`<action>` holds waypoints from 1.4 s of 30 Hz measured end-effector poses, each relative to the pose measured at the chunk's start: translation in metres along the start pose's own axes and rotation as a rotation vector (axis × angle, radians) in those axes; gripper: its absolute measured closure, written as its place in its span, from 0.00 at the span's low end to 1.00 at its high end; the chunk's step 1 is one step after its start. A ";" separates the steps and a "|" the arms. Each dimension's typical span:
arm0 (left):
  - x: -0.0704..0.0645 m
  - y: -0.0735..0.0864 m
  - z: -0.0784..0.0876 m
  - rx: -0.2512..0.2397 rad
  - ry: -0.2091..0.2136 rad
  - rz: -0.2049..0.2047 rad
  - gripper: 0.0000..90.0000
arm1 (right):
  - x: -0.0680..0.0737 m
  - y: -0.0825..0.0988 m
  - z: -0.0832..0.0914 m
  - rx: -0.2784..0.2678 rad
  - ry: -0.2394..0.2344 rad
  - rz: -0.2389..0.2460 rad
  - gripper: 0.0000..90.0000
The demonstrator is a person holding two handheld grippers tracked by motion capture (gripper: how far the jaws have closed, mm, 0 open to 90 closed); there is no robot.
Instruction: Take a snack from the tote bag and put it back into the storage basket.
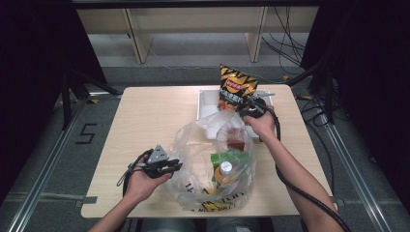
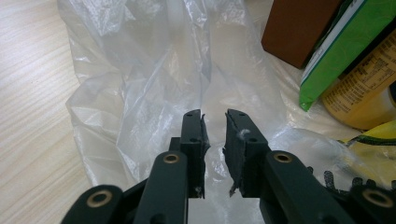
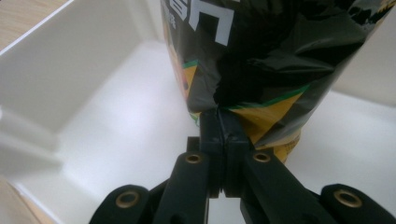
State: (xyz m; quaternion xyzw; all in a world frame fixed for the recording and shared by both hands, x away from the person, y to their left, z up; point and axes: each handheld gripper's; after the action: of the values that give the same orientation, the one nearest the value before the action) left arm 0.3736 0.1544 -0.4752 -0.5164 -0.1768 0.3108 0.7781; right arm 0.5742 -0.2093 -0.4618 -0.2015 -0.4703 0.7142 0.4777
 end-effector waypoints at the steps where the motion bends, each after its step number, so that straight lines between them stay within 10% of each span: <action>1: 0.000 0.000 0.000 -0.001 -0.001 0.000 0.85 | -0.002 0.001 -0.002 -0.014 0.004 0.020 1.00; 6: 0.000 0.000 0.000 -0.005 -0.005 -0.024 0.85 | -0.005 0.001 -0.003 -0.008 0.017 0.035 1.00; 7: 0.000 0.000 0.000 -0.005 -0.006 -0.023 0.85 | 0.001 0.001 -0.001 0.006 0.033 -0.026 1.00; 20: 0.000 0.000 -0.001 -0.005 -0.007 -0.018 0.85 | -0.008 -0.002 -0.006 0.004 0.065 0.074 1.00; 28: 0.000 0.000 -0.001 -0.004 -0.002 -0.025 0.85 | -0.015 -0.006 -0.008 0.005 0.085 0.062 0.99; 30: 0.000 0.000 -0.001 -0.005 -0.002 -0.025 0.85 | -0.012 -0.008 -0.009 0.002 0.102 -0.010 0.99; 42: 0.000 -0.001 0.000 0.001 0.003 -0.028 0.85 | -0.017 -0.010 -0.004 -0.015 0.088 0.072 0.94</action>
State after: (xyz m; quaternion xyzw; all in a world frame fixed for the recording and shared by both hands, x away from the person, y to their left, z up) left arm 0.3740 0.1547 -0.4743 -0.5141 -0.1827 0.2992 0.7828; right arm 0.5898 -0.2207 -0.4579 -0.2533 -0.4466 0.7178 0.4703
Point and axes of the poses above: each handheld gripper's, and its own axes: z roughly backward along the jaws, y roughly out of its underside, x roughly to its left, and after that the axes turned 13 degrees about -x, right-handed
